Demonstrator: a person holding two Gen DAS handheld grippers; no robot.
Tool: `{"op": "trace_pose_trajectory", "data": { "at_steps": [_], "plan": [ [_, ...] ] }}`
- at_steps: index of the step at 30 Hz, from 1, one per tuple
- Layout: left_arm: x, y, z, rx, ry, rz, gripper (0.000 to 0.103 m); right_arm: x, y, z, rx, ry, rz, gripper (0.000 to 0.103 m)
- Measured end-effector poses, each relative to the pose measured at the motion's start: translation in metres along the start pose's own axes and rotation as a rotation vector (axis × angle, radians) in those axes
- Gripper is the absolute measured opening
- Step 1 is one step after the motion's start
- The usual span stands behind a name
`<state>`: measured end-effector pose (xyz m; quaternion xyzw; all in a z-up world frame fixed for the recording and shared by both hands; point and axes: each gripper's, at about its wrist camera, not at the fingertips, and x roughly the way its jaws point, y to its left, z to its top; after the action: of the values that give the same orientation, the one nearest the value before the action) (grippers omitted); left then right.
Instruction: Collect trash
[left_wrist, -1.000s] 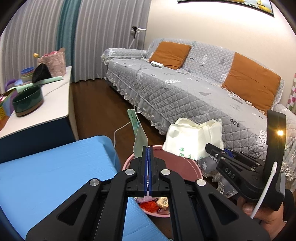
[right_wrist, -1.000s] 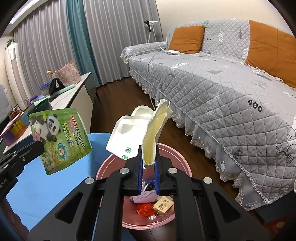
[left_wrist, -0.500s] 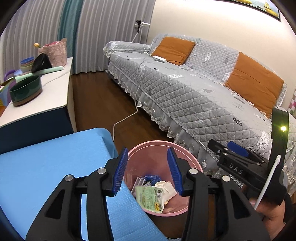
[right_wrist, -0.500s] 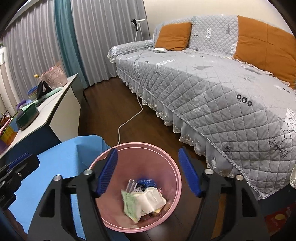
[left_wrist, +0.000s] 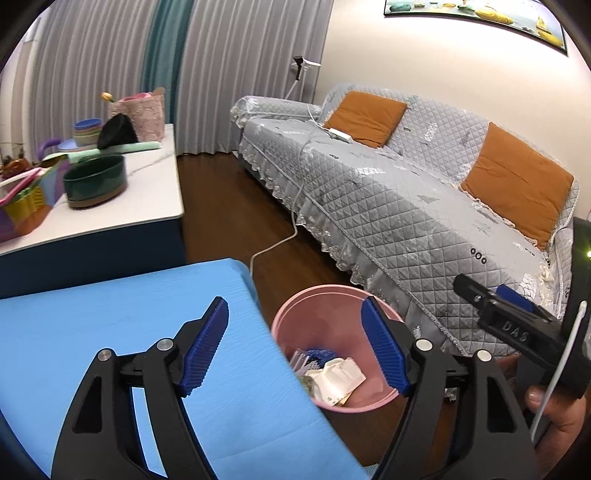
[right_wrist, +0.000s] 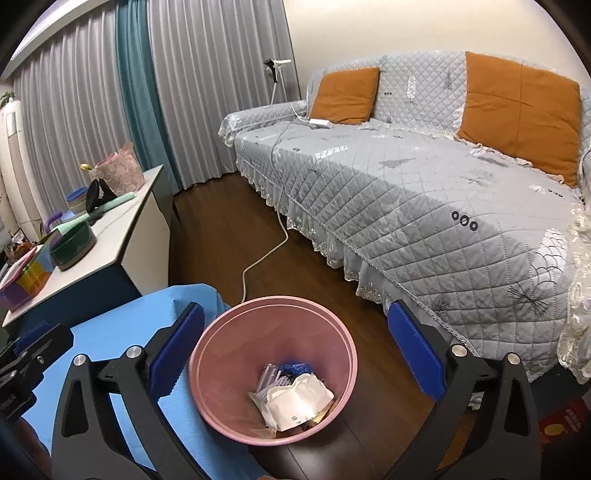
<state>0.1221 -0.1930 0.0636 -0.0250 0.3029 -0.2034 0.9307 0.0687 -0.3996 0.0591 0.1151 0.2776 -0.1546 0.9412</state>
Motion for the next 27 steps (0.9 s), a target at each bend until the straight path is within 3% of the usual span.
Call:
{"op": "trace_pose_trajectory", "data": {
  "at_steps": [15, 18, 27],
  "plan": [
    [-0.111, 0.057, -0.047, -0.050, -0.097, 0.213, 0.077, -0.088, 0.080, -0.050, -0.144, -0.071, 0.131, 0.098],
    [-0.134, 0.065, -0.058, -0.056, -0.136, 0.257, 0.087, -0.100, 0.094, -0.064, -0.174, -0.073, 0.151, 0.098],
    [-0.179, 0.079, -0.095, -0.139, -0.136, 0.330, 0.089, -0.125, 0.118, -0.104, -0.239, -0.055, 0.186, 0.098]
  ]
}}
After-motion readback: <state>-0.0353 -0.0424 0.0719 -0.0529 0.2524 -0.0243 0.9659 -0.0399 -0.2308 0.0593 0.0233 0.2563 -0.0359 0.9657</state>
